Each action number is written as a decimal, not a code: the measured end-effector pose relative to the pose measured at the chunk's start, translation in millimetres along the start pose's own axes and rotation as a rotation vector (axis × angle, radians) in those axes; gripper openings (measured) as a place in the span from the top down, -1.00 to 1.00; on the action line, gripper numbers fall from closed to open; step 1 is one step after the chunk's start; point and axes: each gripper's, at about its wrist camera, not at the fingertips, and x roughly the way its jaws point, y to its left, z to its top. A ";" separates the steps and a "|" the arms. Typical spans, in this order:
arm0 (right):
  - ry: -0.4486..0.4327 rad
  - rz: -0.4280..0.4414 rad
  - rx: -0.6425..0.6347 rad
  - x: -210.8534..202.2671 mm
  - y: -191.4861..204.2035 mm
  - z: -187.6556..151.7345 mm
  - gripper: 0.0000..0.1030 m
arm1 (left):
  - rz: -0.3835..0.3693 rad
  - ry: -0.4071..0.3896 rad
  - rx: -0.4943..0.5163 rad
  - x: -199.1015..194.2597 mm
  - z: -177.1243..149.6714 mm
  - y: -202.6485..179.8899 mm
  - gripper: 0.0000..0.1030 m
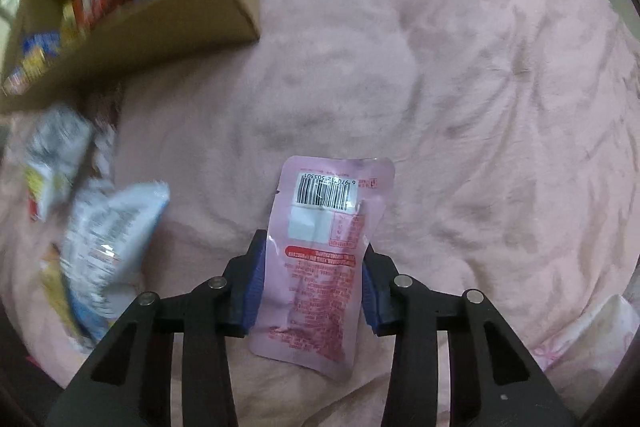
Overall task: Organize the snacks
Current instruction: 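Grasp a pink snack packet with the right tool while the left tool grasps a white-blue chip bag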
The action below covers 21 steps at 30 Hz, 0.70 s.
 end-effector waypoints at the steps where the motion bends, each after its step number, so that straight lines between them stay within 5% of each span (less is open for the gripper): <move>1: -0.012 0.018 0.013 -5.2 -0.2 2.1 0.19 | -0.005 0.004 0.011 1.2 -0.6 -2.4 -0.87; 5: -0.140 0.183 0.098 -37.5 -12.0 4.3 0.20 | -0.013 0.026 0.090 9.0 -1.9 -19.4 -0.87; 8: -0.218 0.230 0.103 -54.8 -12.3 6.7 0.20 | -0.019 0.064 0.220 22.9 0.0 -48.8 -0.87; 15: -0.212 0.285 0.125 -52.1 -13.6 24.5 0.20 | -0.027 0.131 0.431 58.3 -0.9 -98.1 -0.87; 21: -0.200 0.293 0.124 -47.2 -14.1 22.3 0.20 | -0.027 0.211 0.451 94.2 4.9 -110.8 -0.87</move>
